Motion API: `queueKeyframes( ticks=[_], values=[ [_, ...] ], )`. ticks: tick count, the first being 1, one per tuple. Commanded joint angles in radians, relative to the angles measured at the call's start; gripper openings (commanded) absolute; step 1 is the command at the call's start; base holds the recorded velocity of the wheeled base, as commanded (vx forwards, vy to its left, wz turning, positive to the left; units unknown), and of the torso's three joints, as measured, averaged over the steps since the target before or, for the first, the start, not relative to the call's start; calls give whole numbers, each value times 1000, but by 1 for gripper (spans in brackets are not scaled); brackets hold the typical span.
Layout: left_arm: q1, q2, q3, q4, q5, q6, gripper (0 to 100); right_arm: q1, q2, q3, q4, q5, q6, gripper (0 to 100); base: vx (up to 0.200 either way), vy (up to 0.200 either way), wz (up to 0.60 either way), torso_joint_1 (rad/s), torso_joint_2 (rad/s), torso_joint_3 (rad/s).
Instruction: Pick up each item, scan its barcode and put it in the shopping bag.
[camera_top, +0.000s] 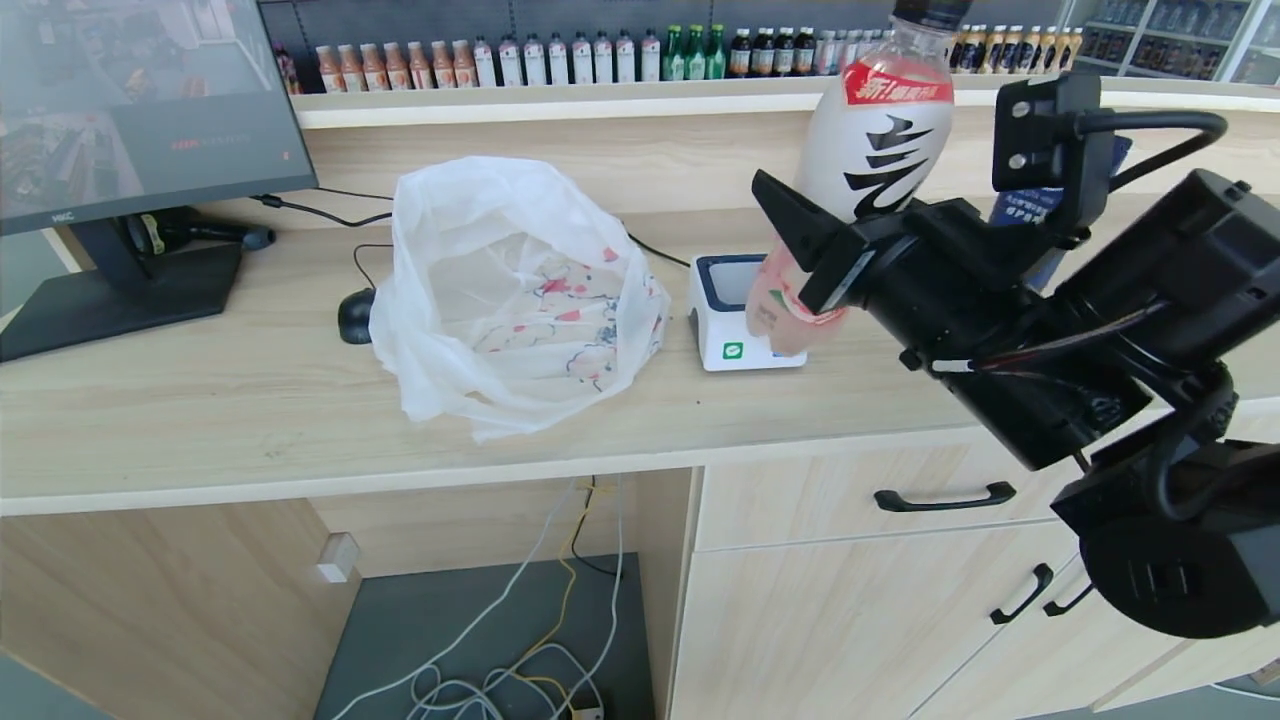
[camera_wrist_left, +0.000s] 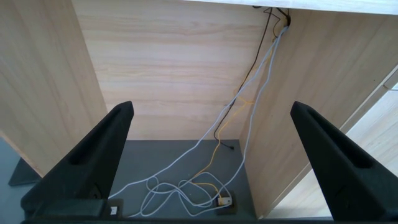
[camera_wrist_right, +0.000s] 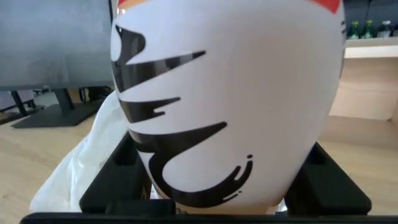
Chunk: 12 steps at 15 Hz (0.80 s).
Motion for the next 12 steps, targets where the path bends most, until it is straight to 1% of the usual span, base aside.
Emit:
queueKeyframes(
  ticks=[1, 2, 4, 6, 9, 11, 12],
  values=[
    [1, 0, 0, 0, 0, -2, 100, -20, -3, 57, -40, 9, -49, 0, 0, 0, 0, 0, 0, 0],
    [1, 0, 0, 0, 0, -2, 100, -20, -3, 57, -48, 11, -64, 0, 0, 0, 0, 0, 0, 0],
    [1, 0, 0, 0, 0, -4, 100, -21, -5, 60, -78, 8, -149, 0, 0, 0, 0, 0, 0, 0],
    [1, 0, 0, 0, 0, -2, 100, -21, 9, 51, -112, 5, -179, 0, 0, 0, 0, 0, 0, 0],
    [1, 0, 0, 0, 0, -4, 100, -44, 29, 4, -117, -6, -172, 0, 0, 0, 0, 0, 0, 0],
    [1, 0, 0, 0, 0, -5, 100, -43, 34, -16, -115, -18, -164, 0, 0, 0, 0, 0, 0, 0],
    [1, 0, 0, 0, 0, -5, 100, -43, 34, -19, -115, -18, -163, 0, 0, 200, 0, 2, -2, 2]
  ],
)
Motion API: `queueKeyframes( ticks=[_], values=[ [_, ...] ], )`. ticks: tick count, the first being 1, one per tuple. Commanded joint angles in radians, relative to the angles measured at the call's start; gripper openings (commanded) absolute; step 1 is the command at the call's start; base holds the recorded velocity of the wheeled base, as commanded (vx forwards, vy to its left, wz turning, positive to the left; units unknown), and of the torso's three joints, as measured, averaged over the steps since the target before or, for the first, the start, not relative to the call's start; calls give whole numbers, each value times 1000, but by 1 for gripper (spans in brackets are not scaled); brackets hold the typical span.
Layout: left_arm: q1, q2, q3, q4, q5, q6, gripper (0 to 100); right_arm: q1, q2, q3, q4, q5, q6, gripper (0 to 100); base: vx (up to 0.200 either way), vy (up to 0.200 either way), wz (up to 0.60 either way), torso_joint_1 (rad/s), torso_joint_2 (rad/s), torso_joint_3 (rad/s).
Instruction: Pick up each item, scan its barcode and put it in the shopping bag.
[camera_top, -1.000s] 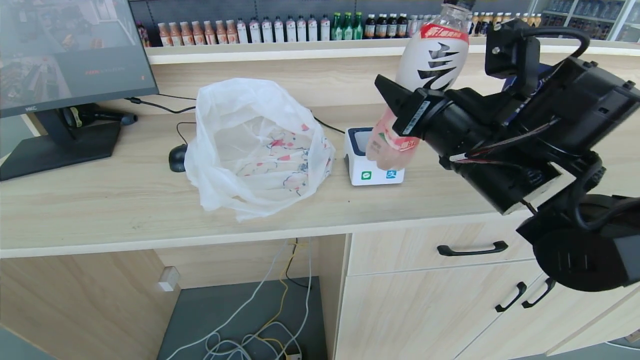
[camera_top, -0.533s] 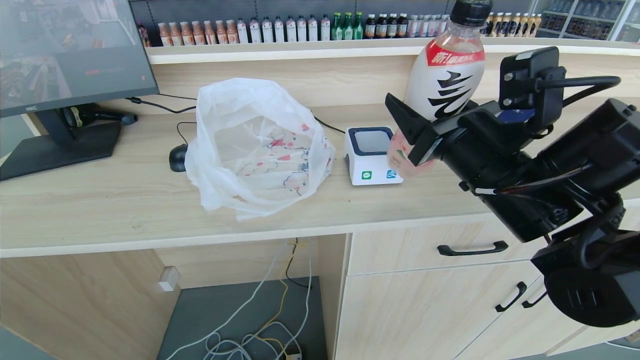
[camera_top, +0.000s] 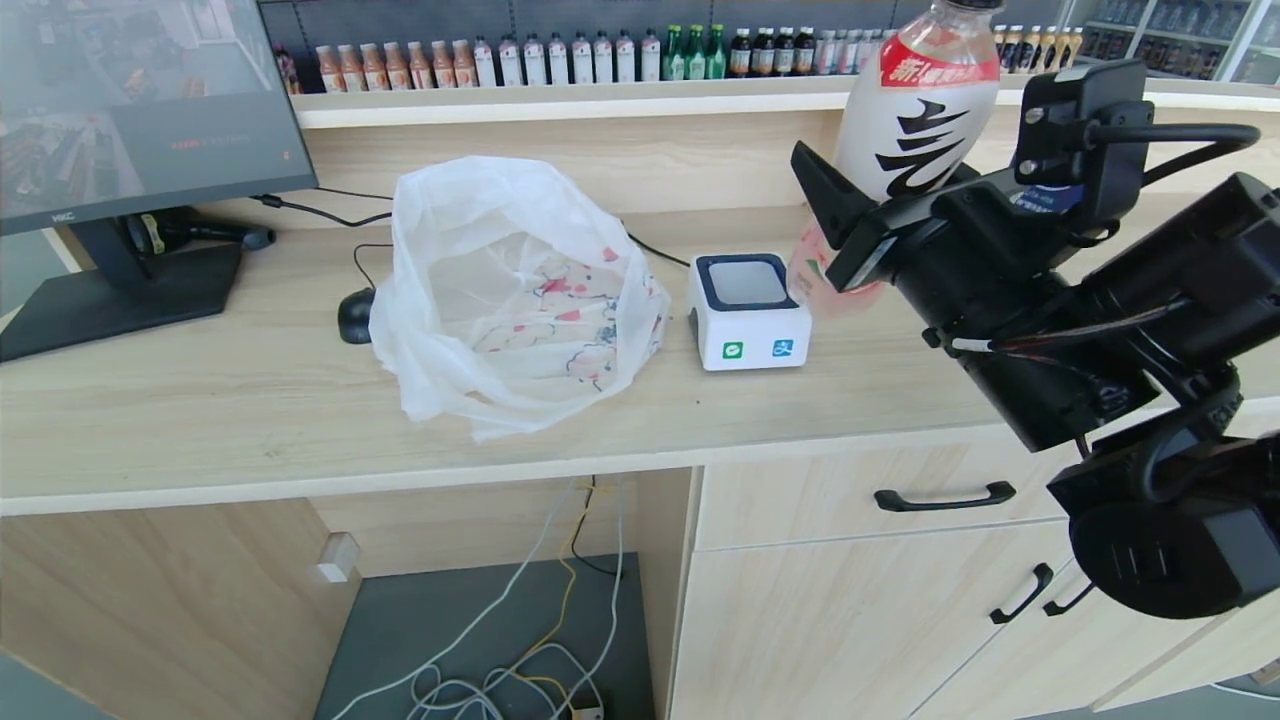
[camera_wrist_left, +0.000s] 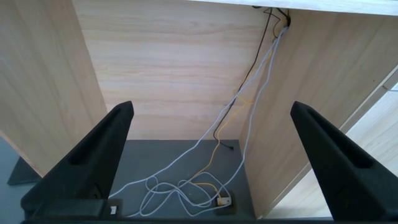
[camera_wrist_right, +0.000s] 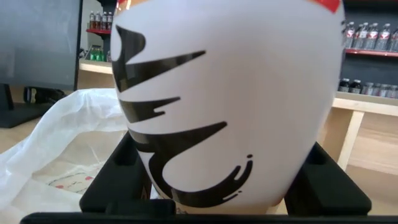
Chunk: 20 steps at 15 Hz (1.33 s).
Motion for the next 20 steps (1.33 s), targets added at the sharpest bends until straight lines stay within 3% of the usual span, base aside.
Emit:
queueKeyframes(
  ticks=[1, 17, 20],
  values=[
    [0, 0, 0, 0, 0, 0, 100, -1, 9, -7, -1, 0, -1, 0, 0, 200, 0, 2, -2, 2],
    [0, 0, 0, -2, 0, 0, 100, 65, 78, -70, -5, -52, 47, 0, 0, 200, 0, 2, 1, 4],
    [0, 0, 0, 0, 0, 0, 100, 79, 88, -75, -5, -81, 53, 0, 0, 0, 0, 0, 0, 0]
  ],
)
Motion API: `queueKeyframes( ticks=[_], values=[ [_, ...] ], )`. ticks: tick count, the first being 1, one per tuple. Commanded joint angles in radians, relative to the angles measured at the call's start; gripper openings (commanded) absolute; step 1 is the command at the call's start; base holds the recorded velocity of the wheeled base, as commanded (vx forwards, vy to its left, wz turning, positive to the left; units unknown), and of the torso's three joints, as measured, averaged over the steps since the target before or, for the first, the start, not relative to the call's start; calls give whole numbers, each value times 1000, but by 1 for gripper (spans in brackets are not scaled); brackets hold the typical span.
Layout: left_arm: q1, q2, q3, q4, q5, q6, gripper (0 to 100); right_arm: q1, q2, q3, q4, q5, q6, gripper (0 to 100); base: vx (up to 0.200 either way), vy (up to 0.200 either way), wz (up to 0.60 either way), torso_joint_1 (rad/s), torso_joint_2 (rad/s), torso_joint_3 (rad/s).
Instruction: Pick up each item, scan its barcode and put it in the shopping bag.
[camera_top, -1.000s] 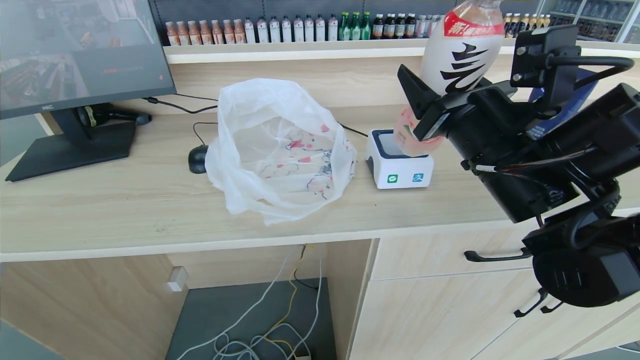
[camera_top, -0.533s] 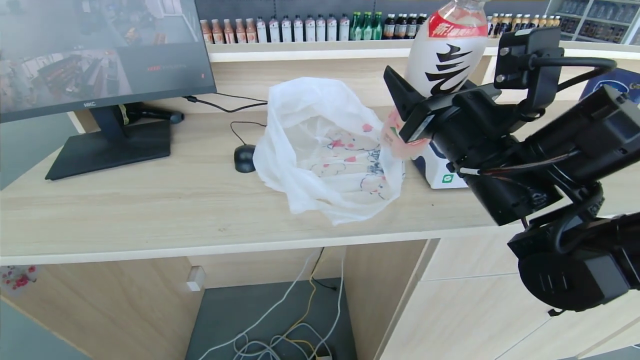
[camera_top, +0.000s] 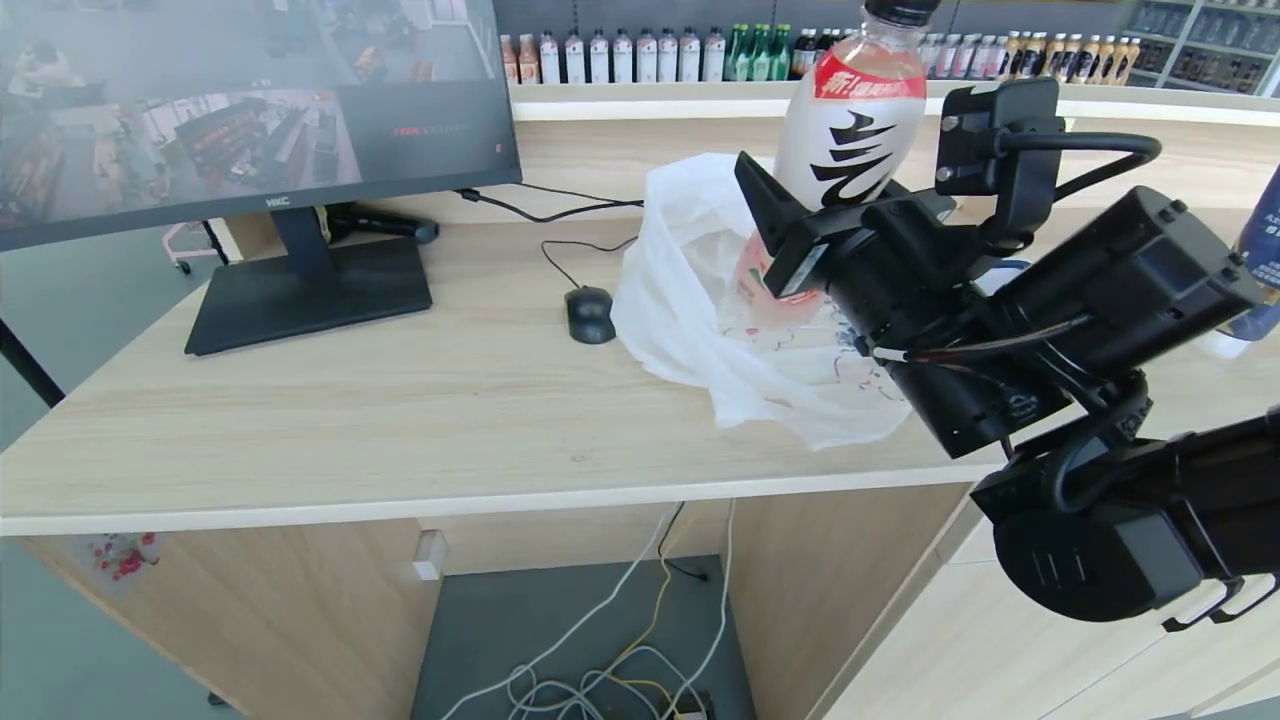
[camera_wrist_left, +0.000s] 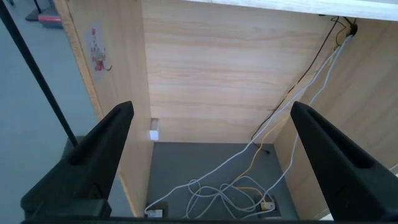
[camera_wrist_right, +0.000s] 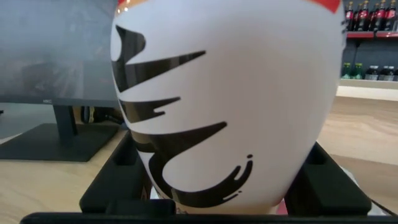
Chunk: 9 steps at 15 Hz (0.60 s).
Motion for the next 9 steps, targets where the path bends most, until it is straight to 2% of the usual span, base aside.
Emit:
queueKeyframes(
  ticks=[1, 6, 9],
  values=[
    [2, 0, 0, 0, 0, 0, 100, 15, 13, -2, -2, -6, -1, 0, 0, 0, 0, 0, 0, 0],
    [2, 0, 0, 0, 0, 2, 100, 15, -4, 70, 2, -30, 9, 0, 0, 0, 0, 0, 0, 0],
    [2, 0, 0, 0, 0, 2, 100, 15, 1, 39, 102, -35, 9, 0, 0, 0, 0, 0, 0, 0]
  ],
)
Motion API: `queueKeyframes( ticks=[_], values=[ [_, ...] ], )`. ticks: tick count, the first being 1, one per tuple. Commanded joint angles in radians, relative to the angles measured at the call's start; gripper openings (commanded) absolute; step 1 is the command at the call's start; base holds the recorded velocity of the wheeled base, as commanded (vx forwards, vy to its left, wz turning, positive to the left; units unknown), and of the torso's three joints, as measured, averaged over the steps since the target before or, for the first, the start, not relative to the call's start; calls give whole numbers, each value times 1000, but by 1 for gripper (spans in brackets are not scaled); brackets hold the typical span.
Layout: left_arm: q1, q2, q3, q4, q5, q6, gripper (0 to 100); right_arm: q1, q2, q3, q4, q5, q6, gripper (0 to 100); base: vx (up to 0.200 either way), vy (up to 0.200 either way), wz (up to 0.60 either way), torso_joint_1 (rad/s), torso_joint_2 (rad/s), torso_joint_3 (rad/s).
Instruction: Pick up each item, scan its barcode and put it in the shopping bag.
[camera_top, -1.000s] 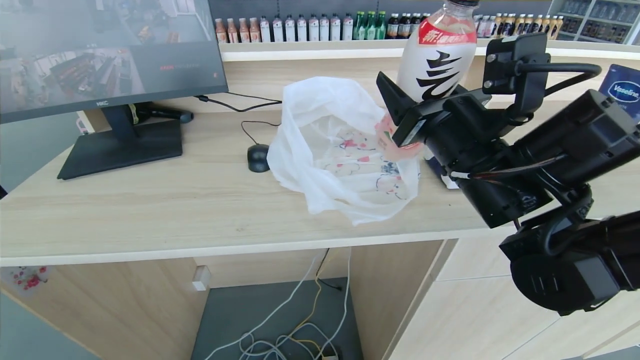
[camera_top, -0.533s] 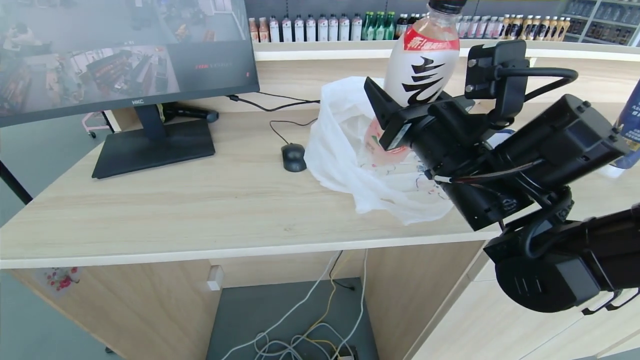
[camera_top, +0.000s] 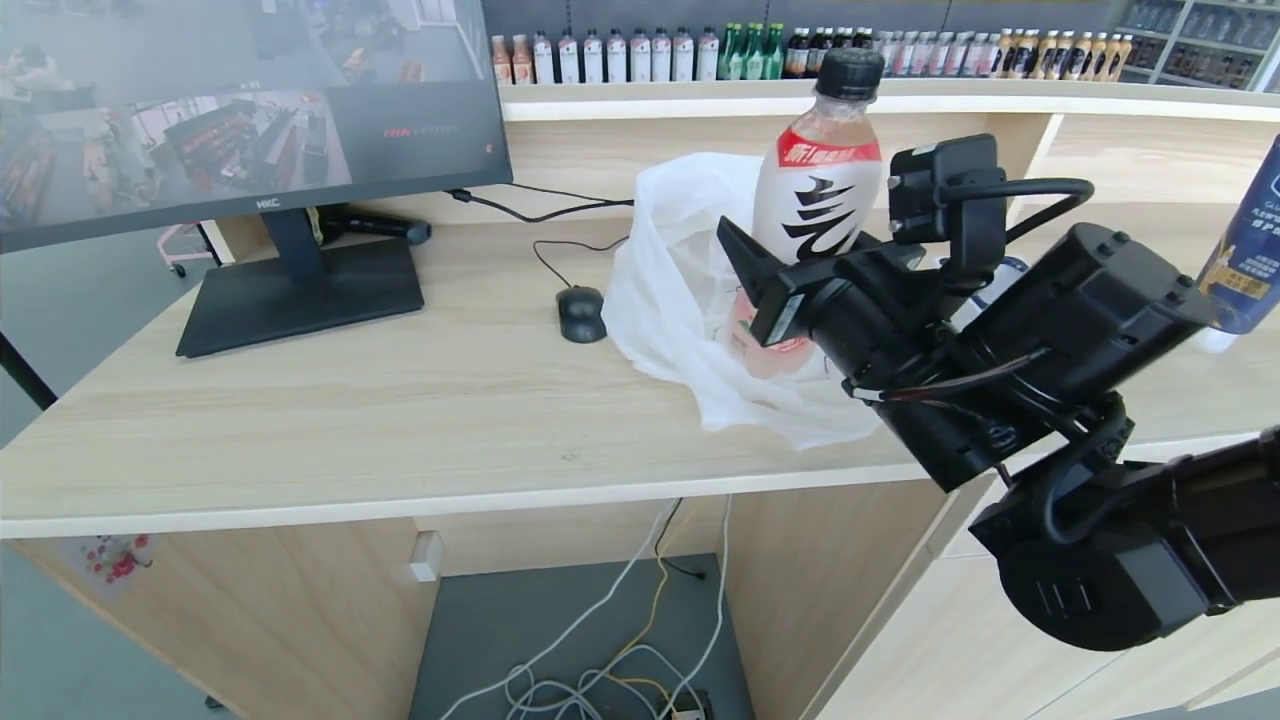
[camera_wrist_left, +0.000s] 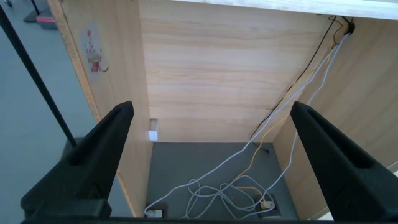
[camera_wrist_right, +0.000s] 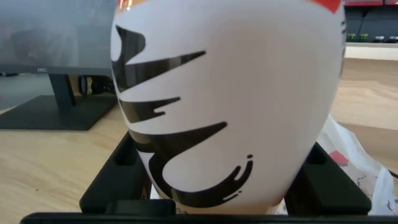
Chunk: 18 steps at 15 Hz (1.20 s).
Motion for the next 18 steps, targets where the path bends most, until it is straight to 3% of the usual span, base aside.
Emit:
queueKeyframes(
  ticks=[1, 4, 11, 15, 18],
  values=[
    [1, 0, 0, 0, 0, 0, 100, -5, 7, -29, 25, -15, 0, 0, 0, 0, 0, 0, 0, 0],
    [1, 0, 0, 0, 0, 0, 100, -6, 33, -89, 52, -69, -1, 0, 0, 0, 0, 0, 0, 0],
    [1, 0, 0, 0, 0, 0, 100, -9, 35, -260, 283, -63, 2, 0, 0, 0, 0, 0, 0, 0],
    [1, 0, 0, 0, 0, 0, 100, -43, 61, -319, 332, -63, 3, 0, 0, 0, 0, 0, 0, 0],
    [1, 0, 0, 0, 0, 0, 100, -71, 99, -378, 377, -58, 75, 0, 0, 0, 0, 0, 0, 0]
  ],
)
